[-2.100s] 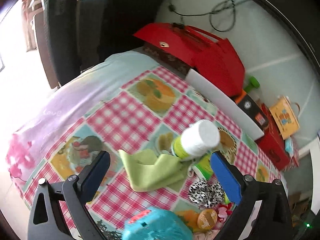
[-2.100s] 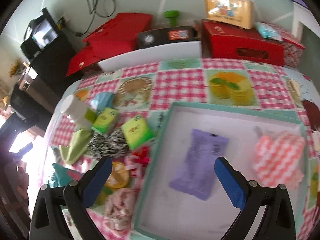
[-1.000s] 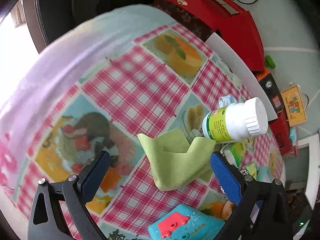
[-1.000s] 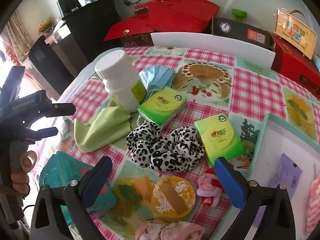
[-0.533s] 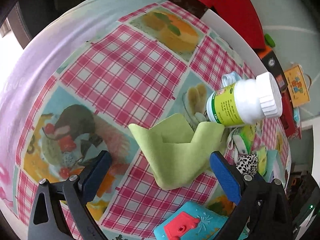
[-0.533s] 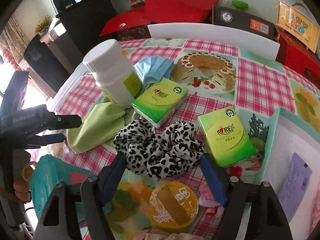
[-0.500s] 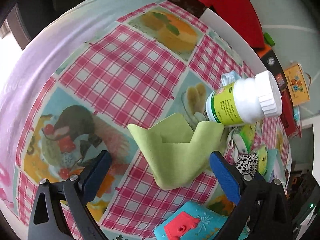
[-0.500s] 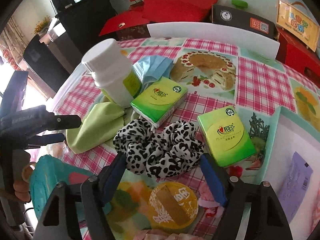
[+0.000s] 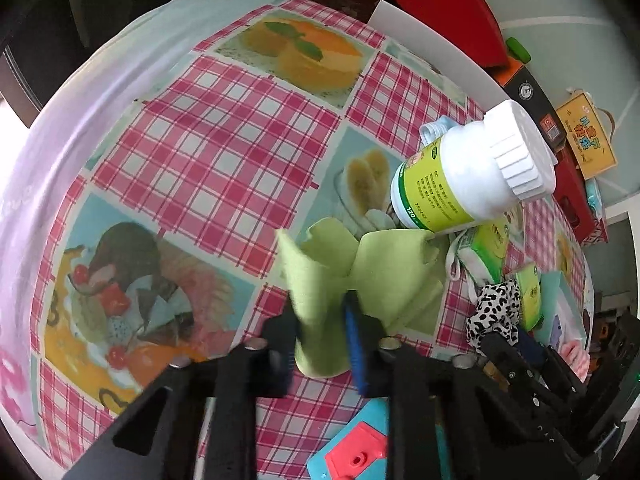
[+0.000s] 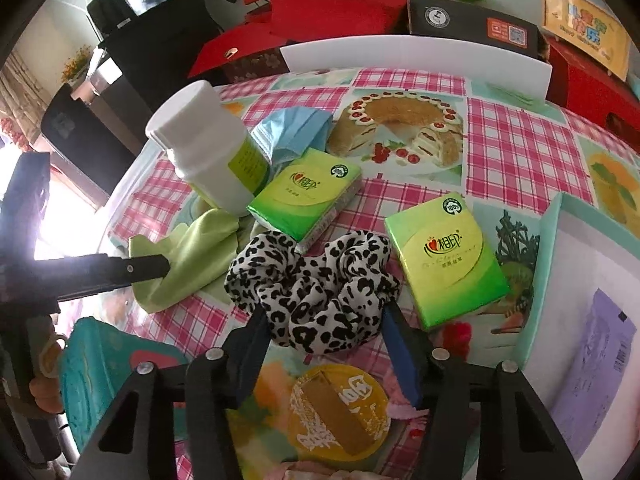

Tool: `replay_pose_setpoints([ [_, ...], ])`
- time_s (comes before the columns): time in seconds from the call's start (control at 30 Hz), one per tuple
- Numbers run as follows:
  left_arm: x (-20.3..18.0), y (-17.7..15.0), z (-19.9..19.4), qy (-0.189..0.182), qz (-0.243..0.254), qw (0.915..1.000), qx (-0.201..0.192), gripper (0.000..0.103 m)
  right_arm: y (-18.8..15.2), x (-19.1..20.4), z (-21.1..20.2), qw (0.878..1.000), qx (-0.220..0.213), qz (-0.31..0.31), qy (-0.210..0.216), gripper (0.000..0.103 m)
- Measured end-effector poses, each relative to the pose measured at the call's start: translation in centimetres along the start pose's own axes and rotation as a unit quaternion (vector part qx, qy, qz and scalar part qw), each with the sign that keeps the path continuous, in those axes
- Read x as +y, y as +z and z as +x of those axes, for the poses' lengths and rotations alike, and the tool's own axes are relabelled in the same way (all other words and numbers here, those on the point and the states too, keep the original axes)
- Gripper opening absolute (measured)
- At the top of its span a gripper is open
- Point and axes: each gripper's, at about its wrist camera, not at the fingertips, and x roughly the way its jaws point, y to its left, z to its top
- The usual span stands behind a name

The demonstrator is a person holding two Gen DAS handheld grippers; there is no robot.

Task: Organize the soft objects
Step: 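Close left gripper on the light-green cloth while right gripper grasps the leopard scrunchie, then lift the green cloth and leopard scrunchie and carry them toward the tray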

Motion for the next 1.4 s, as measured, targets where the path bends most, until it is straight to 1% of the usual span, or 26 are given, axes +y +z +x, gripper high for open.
replay_pose_setpoints([
  [0.03, -0.1, 0.0, 0.1, -0.001, -0.001, 1.0000, 0.001, 0.011, 0.0, 0.0, -0.1, 1.000, -0.001, 0.000, -0.001, 0.054],
  [0.13, -0.1, 0.0, 0.5, -0.008, -0.009, 0.9999, 0.000, 0.010, -0.1, 0.0, -0.1, 1.000, -0.001, -0.001, 0.000, 0.051],
  [0.23, 1.1, -0.4, 0.0, -0.013, -0.011, 0.9998, -0.001, 0.009, -0.1, -0.1, -0.3, 1.000, -0.003, 0.005, 0.004, 0.046],
  [0.3, 1.2, -0.5, -0.3, -0.013, -0.011, 0.9998, -0.003, 0.008, -0.1, -0.2, -0.4, 1.000, -0.003, 0.008, 0.006, 0.044],
  [0.37, 1.8, -1.0, -1.5, -0.019, -0.009, 0.9998, -0.005, 0.008, 0.0, -0.3, -0.5, 1.000, -0.005, 0.011, 0.008, 0.041],
  [0.5, 1.7, -1.0, -2.1, -0.027, -0.010, 0.9995, -0.009, 0.007, 0.0, -0.3, -0.7, 1.000, -0.005, 0.010, 0.011, 0.037],
  [0.6, 1.6, -0.4, -2.3, -0.032, -0.014, 0.9993, -0.014, 0.007, 0.0, -0.3, -1.0, 1.000, -0.007, 0.011, 0.015, 0.037],
  [0.73, 1.7, -0.2, -3.5, -0.050, -0.019, 0.9982, -0.029, 0.006, 0.2, -0.5, -1.8, 1.000, -0.016, 0.014, 0.022, 0.037],
  [0.97, 1.3, 0.0, -5.2, -0.075, -0.014, 0.9960, -0.045, 0.006, 0.4, -0.6, -3.3, 0.999, -0.031, 0.020, 0.036, 0.037],
  [1.13, 0.6, 0.1, -6.3, -0.105, -0.007, 0.9927, -0.058, 0.006, 0.5, -0.6, -4.2, 0.998, -0.041, 0.021, 0.043, 0.037],
  [1.4, -1.5, -0.1, -7.6, -0.139, 0.013, 0.9869, -0.081, 0.006, 0.6, -0.4, -5.5, 0.997, -0.058, 0.021, 0.047, 0.037],
])
